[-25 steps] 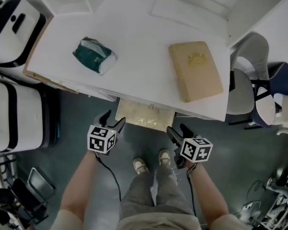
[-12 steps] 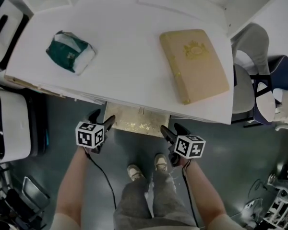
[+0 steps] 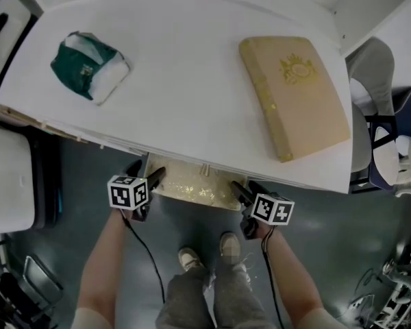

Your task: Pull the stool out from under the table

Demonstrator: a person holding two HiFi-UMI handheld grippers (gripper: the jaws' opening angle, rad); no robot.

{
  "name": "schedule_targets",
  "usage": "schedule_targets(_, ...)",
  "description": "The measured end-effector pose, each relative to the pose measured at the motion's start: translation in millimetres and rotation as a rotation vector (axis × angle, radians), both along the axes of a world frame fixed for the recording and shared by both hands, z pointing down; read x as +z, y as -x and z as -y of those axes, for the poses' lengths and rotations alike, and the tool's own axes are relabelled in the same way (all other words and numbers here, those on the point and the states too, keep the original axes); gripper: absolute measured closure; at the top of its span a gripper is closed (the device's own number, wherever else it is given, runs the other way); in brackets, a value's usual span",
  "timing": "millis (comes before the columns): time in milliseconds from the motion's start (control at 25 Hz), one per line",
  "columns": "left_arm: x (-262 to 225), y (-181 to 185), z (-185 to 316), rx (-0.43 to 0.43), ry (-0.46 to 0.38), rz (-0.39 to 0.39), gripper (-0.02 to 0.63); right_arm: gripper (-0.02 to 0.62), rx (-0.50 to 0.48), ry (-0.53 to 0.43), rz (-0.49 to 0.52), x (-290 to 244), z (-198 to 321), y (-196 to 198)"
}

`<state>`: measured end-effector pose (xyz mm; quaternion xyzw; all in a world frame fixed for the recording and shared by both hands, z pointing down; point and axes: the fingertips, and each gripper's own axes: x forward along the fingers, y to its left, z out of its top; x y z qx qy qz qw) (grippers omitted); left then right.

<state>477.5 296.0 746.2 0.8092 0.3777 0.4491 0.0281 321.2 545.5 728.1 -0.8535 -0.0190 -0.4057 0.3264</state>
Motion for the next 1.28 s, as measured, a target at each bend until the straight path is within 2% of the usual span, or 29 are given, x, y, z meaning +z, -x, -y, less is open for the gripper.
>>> schedule_targets(160,18,-3,-7,-0.020,0.041,0.052,0.213,0.256,0.005,-0.014,0.007,22,-8,-2)
schedule_targets(320,33,-4,-13,-0.017,0.060,0.087,0.175,0.238,0.036,-0.076,-0.015,30,-15,-6)
schedule_targets(440,41,-5,-15,-0.016,0.085,0.113,0.166,0.225,0.008,-0.069,-0.018,39,-16,-10)
schedule_targets(680,49,-6,-22,0.057,0.194,0.198,0.143,0.205,0.010,-0.133,-0.038,53,-10,-15)
schedule_targets(800,50,-8,-27,0.097,0.215,0.190,0.144,0.204,0.036,-0.177,-0.052,57,-7,-18)
schedule_targets(960,49,-9,-27,0.073,0.228,0.163,0.144,0.201,0.029,-0.182,-0.038,59,-7,-18)
schedule_targets(1280,48,13,-14,0.025,0.239,0.163,0.144,0.202,0.000,-0.124,-0.035,53,0,-3)
